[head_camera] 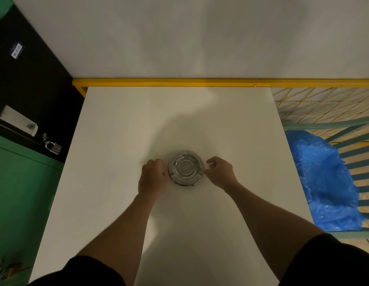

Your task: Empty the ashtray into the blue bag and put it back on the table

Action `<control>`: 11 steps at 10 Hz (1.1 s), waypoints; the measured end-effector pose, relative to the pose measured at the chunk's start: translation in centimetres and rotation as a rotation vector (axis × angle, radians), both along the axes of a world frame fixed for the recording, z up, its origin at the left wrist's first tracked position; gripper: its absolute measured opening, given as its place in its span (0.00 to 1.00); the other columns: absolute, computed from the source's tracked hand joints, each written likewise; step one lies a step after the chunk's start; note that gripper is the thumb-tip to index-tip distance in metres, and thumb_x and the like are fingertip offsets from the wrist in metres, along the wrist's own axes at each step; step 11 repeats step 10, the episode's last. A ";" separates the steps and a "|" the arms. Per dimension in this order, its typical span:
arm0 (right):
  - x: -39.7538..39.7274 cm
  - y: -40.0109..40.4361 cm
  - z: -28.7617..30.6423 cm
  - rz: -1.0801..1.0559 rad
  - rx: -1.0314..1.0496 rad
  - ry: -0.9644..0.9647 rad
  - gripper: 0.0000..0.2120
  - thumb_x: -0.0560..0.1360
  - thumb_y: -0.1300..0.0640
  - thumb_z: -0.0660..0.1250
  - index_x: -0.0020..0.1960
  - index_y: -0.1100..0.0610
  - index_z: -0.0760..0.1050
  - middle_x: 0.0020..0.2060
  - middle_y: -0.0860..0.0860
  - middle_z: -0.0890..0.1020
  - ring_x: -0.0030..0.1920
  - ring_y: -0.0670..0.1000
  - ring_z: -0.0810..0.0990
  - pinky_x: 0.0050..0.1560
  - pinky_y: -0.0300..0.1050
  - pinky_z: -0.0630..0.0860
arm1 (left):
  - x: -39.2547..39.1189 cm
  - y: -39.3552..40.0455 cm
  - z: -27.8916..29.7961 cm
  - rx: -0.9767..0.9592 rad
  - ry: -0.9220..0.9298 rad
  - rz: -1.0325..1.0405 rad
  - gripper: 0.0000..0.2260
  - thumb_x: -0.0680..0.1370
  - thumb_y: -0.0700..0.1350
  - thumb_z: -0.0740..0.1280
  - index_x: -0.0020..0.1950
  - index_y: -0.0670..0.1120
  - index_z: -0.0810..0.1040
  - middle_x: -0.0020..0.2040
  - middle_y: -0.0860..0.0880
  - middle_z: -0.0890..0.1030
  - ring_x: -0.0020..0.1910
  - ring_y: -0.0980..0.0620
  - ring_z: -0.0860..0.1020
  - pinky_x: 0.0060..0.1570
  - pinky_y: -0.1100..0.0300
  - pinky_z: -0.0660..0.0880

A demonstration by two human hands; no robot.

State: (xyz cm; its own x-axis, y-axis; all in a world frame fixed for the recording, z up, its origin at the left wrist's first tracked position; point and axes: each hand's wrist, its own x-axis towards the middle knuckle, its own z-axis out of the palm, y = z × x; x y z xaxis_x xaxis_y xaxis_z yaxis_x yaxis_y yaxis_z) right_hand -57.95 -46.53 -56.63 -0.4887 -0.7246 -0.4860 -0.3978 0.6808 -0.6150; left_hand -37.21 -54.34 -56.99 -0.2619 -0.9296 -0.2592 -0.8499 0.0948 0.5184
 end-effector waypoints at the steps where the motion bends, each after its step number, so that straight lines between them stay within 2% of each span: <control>1: 0.2 0.6 -0.1 0.202 0.012 0.181 0.23 0.74 0.57 0.71 0.68 0.54 0.72 0.66 0.55 0.75 0.64 0.55 0.72 0.61 0.46 0.72 | 0.4 0.4 -0.3 -0.081 -0.155 -0.122 0.16 0.75 0.42 0.62 0.62 0.45 0.75 0.60 0.41 0.76 0.60 0.37 0.72 0.53 0.47 0.72; 2: 0.6 1.7 -0.3 0.424 0.048 0.363 0.32 0.73 0.55 0.70 0.74 0.50 0.63 0.76 0.53 0.64 0.75 0.57 0.60 0.72 0.57 0.61 | 1.1 1.0 -1.1 -0.054 -0.293 -0.227 0.25 0.78 0.48 0.61 0.76 0.52 0.65 0.77 0.45 0.63 0.75 0.40 0.60 0.71 0.47 0.62; 3: 0.9 2.2 -0.6 0.467 0.077 0.392 0.35 0.74 0.55 0.69 0.77 0.49 0.58 0.79 0.53 0.57 0.78 0.57 0.52 0.75 0.60 0.55 | 1.3 1.2 -1.4 -0.034 -0.305 -0.240 0.27 0.79 0.49 0.59 0.78 0.53 0.60 0.80 0.46 0.58 0.78 0.41 0.55 0.75 0.47 0.56; 4: 1.2 2.3 -0.7 0.467 0.087 0.393 0.36 0.75 0.56 0.68 0.78 0.49 0.55 0.80 0.53 0.53 0.80 0.57 0.48 0.77 0.61 0.51 | 1.1 1.1 -1.3 -0.023 -0.295 -0.241 0.27 0.79 0.49 0.59 0.78 0.53 0.60 0.80 0.45 0.57 0.79 0.40 0.54 0.75 0.45 0.56; 7: 1.0 2.0 0.1 0.452 0.071 0.375 0.36 0.74 0.57 0.69 0.78 0.50 0.55 0.80 0.53 0.56 0.79 0.58 0.50 0.76 0.61 0.55 | 0.9 0.6 -0.4 0.005 -0.305 -0.249 0.28 0.78 0.49 0.59 0.78 0.52 0.59 0.80 0.46 0.57 0.79 0.41 0.54 0.75 0.45 0.56; 9: 0.4 1.2 1.6 0.417 0.066 0.363 0.36 0.75 0.53 0.69 0.78 0.52 0.55 0.79 0.54 0.57 0.79 0.58 0.52 0.76 0.61 0.56 | 0.2 -0.8 1.5 -0.037 -0.287 -0.258 0.27 0.78 0.49 0.58 0.78 0.49 0.59 0.78 0.43 0.62 0.76 0.41 0.61 0.73 0.45 0.60; 10: -0.1 0.1 3.4 0.391 0.016 0.378 0.35 0.75 0.51 0.69 0.78 0.53 0.58 0.78 0.54 0.62 0.77 0.56 0.58 0.74 0.58 0.60 | -0.2 -2.0 3.1 -0.081 -0.286 -0.274 0.27 0.79 0.49 0.58 0.78 0.47 0.59 0.77 0.43 0.64 0.75 0.42 0.63 0.73 0.45 0.60; 11: -0.1 0.1 3.4 0.391 0.016 0.378 0.35 0.75 0.51 0.69 0.78 0.53 0.58 0.78 0.54 0.62 0.77 0.56 0.58 0.74 0.58 0.60 | -0.2 -2.0 3.1 -0.081 -0.286 -0.274 0.27 0.79 0.49 0.58 0.78 0.47 0.59 0.77 0.43 0.64 0.75 0.42 0.63 0.73 0.45 0.60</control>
